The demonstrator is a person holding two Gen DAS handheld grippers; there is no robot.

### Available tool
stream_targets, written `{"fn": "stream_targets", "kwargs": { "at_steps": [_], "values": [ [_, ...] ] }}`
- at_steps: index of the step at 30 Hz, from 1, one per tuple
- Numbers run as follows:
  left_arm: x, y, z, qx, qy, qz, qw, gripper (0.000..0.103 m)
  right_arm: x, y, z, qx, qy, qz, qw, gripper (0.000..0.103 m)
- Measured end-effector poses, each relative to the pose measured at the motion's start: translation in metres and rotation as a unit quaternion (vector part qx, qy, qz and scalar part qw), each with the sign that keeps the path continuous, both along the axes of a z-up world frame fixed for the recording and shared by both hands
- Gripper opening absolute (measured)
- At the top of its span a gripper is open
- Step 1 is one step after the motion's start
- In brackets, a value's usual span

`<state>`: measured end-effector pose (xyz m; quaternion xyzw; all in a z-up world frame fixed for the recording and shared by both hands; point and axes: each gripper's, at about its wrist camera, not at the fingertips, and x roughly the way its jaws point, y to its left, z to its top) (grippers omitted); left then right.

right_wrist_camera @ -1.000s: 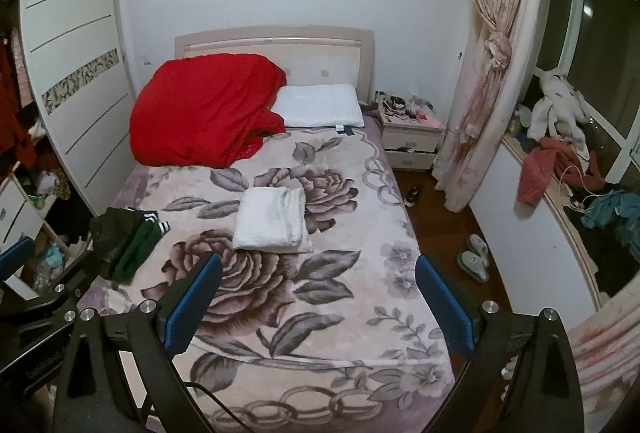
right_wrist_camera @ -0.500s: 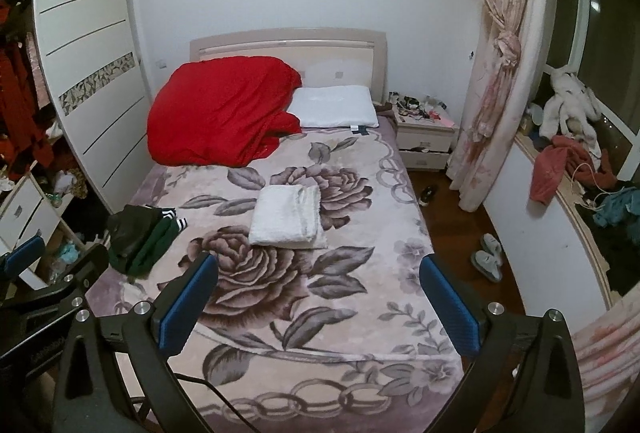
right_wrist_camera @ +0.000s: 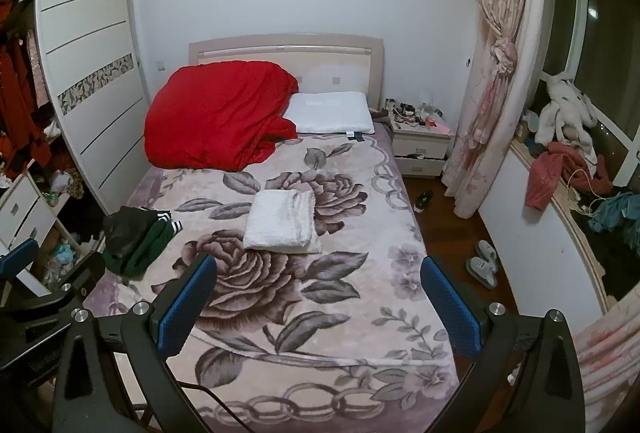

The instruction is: Fold large clothes

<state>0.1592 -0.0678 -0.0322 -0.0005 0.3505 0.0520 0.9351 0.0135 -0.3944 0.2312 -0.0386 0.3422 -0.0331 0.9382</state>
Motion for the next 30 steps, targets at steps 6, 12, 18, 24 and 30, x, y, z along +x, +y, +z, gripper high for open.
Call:
{"fn": "stream_targets", "kwargs": {
  "at_steps": [6,12,18,24,30],
  "values": [
    [-0.001,0.004,0.003,-0.004,-0.007,0.004,1.0000,0.100,0.002,-0.001,0.002,0.000,-0.002,0.000,1.000,0.103],
    [-0.002,0.004,0.004,-0.003,-0.009,0.005,0.9999,0.101,0.000,0.000,0.001,-0.001,-0.001,-0.001,1.000,0.103],
    [-0.003,0.005,0.007,-0.004,-0.013,0.004,0.9999,0.101,-0.001,0.001,0.002,-0.002,-0.002,-0.002,1.000,0.103],
    [0.000,0.005,0.014,-0.003,-0.022,0.003,0.9997,0.101,0.001,0.002,0.003,-0.002,-0.004,-0.002,1.000,0.103],
    [0.001,0.005,0.016,-0.004,-0.027,0.002,0.9996,0.101,0.016,0.005,0.008,0.000,-0.007,0.002,1.000,0.103]
  ]
}}
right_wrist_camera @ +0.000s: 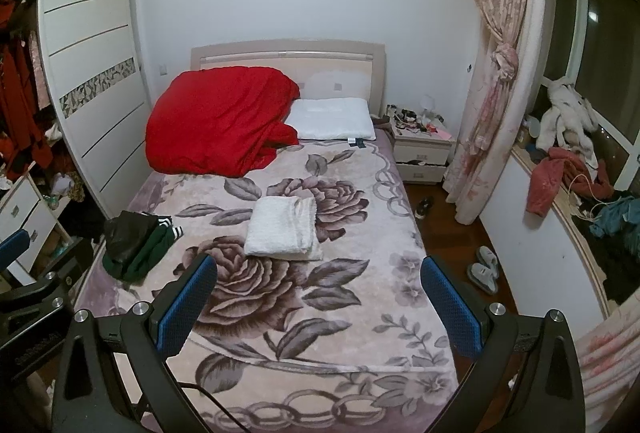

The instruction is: Fold large clothes

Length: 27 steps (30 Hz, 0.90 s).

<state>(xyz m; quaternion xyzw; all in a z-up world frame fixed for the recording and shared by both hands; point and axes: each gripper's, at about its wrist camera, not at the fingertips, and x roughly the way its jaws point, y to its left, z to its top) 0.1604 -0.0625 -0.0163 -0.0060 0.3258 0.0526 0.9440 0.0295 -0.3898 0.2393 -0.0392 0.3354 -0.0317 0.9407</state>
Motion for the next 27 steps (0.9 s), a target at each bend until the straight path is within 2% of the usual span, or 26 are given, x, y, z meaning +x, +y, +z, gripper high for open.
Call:
{"fn": "stream_targets", "kwargs": {
  "at_steps": [27],
  "values": [
    [-0.002,0.000,0.005,0.000,-0.007,0.002,1.0000,0.101,-0.007,0.007,0.002,-0.004,-0.007,-0.007,1.000,0.103]
  ]
}}
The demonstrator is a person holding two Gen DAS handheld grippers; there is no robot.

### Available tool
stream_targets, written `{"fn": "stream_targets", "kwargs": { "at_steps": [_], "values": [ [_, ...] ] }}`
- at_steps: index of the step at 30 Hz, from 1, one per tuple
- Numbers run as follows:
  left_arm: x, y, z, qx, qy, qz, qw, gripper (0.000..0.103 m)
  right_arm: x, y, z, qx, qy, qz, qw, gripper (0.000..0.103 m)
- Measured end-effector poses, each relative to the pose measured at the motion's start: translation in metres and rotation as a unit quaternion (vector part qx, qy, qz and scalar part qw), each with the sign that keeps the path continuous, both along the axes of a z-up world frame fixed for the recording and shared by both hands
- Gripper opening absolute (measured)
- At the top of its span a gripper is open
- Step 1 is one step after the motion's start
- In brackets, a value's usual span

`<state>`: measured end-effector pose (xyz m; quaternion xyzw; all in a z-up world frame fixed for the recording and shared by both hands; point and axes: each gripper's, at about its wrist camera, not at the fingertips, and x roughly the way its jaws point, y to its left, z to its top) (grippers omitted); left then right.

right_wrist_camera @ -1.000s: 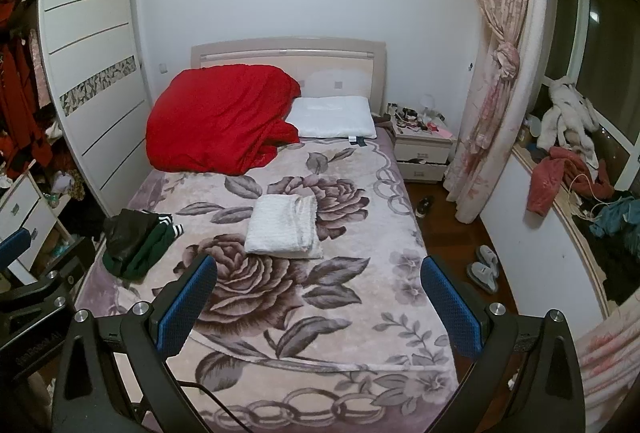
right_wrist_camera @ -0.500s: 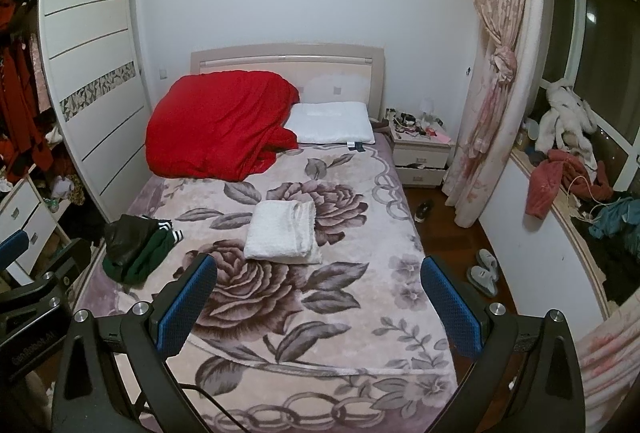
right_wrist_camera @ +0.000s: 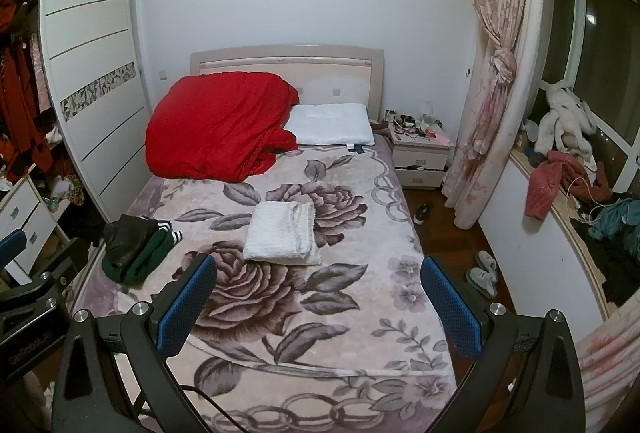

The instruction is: Fold large clothes

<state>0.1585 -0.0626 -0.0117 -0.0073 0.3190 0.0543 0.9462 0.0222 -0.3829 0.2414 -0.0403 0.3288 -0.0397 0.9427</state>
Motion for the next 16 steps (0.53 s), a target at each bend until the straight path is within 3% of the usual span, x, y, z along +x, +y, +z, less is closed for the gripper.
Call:
{"fn": "stream_targets", "kwargs": {
  "at_steps": [16],
  "values": [
    [-0.0026,0.0001,0.0061,-0.005,-0.012,-0.001,0.9999,0.101,-0.0084,0.0038,-0.0018,-0.001,-0.004,-0.006,1.000,0.103]
  ]
}}
